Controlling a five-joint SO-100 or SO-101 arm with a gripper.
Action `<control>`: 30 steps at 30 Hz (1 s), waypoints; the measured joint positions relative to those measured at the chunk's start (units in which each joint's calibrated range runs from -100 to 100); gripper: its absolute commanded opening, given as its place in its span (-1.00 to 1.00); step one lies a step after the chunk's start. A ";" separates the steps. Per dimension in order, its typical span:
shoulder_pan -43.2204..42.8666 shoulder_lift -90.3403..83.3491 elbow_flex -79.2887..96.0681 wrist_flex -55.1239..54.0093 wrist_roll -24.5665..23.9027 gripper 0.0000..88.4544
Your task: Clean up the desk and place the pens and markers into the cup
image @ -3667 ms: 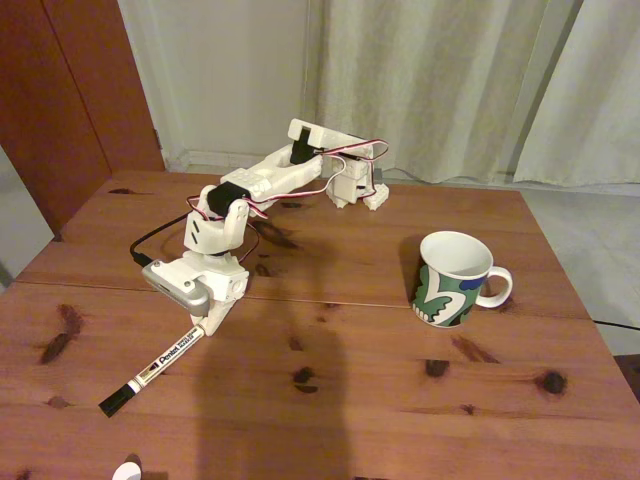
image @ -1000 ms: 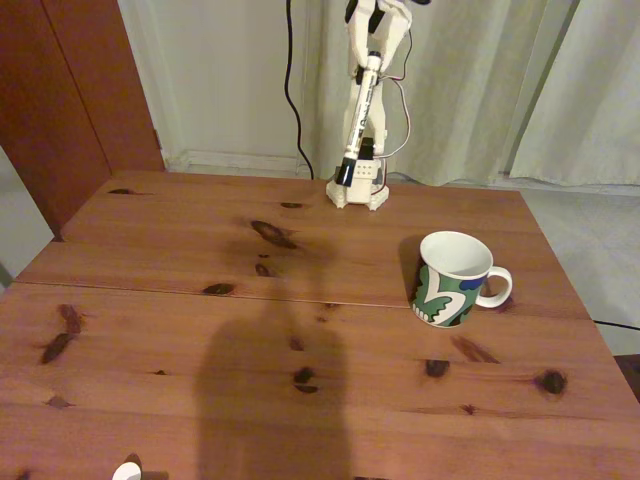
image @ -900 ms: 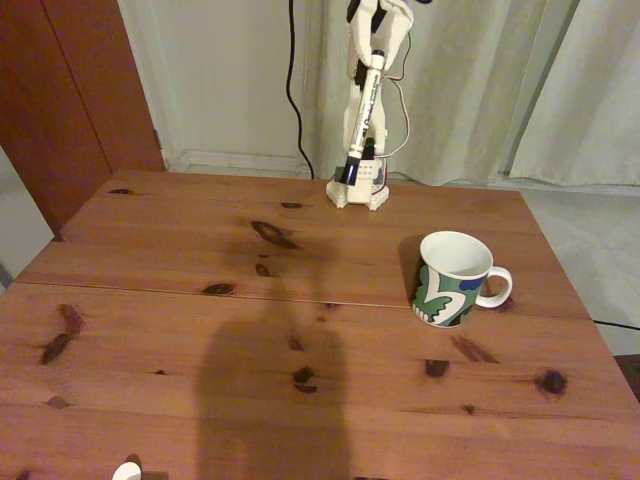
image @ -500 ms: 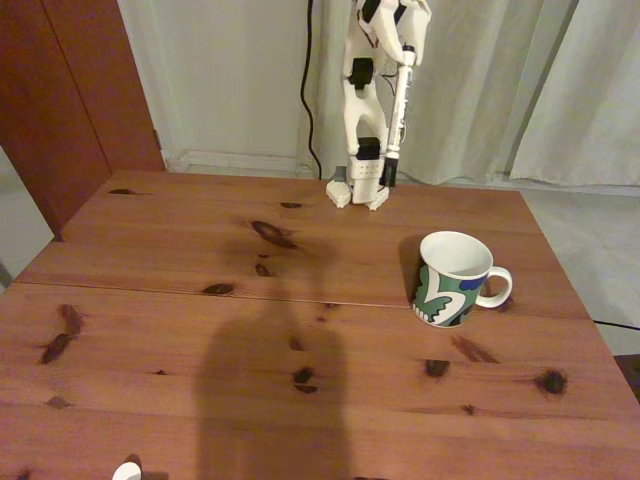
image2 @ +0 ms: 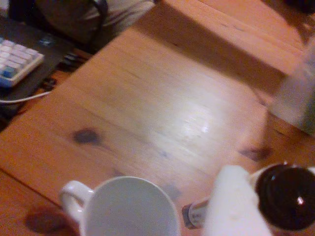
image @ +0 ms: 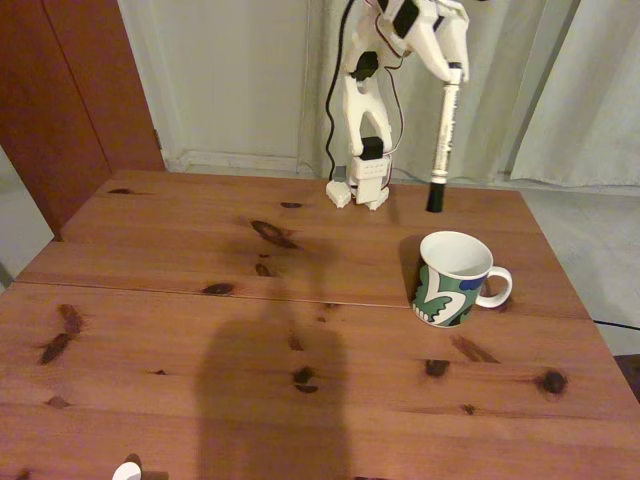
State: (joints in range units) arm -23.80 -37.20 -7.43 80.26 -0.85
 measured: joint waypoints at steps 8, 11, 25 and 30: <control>-5.28 1.10 0.00 -1.00 -1.61 -0.98; -7.26 1.10 0.00 -1.00 -2.83 -0.98; -8.65 1.61 7.81 -1.08 -3.32 -0.98; -8.36 1.61 8.66 -1.24 -3.32 -0.98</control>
State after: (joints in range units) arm -32.16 -35.59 1.23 79.01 -4.18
